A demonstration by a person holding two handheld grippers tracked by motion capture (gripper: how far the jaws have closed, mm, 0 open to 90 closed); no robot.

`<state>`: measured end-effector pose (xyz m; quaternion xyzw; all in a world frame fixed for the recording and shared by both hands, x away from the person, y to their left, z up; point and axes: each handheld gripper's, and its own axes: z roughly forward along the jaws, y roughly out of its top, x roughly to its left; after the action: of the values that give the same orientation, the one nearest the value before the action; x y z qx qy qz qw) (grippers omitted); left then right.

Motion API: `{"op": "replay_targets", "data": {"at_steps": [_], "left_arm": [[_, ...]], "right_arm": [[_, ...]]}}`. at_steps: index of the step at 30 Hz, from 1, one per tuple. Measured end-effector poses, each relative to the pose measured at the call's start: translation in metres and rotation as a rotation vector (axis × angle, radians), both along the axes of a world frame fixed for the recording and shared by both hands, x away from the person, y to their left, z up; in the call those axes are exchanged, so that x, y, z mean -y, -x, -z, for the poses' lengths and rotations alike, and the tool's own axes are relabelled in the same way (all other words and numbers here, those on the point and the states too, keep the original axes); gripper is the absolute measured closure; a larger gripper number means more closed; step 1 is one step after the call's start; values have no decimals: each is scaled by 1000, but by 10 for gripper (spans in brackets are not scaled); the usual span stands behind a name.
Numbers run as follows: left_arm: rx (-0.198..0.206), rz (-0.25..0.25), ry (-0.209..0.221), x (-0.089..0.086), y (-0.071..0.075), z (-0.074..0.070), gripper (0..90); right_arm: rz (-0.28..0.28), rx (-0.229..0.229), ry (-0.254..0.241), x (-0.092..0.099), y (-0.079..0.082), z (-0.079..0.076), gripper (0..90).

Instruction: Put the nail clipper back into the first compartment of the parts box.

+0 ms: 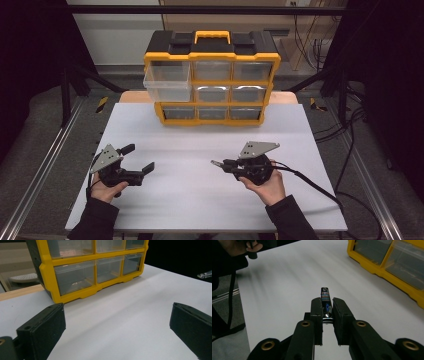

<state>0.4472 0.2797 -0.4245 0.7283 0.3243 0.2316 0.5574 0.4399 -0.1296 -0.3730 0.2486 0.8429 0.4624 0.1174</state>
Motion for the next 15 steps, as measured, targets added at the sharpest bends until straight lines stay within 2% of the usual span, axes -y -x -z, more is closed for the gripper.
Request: {"op": "replay_targets", "data": {"at_steps": [15], "left_arm": [[1,-3,5,-2,1,0,1]], "right_arm": [[1,66,-40,-6,-12,-37,794]]}}
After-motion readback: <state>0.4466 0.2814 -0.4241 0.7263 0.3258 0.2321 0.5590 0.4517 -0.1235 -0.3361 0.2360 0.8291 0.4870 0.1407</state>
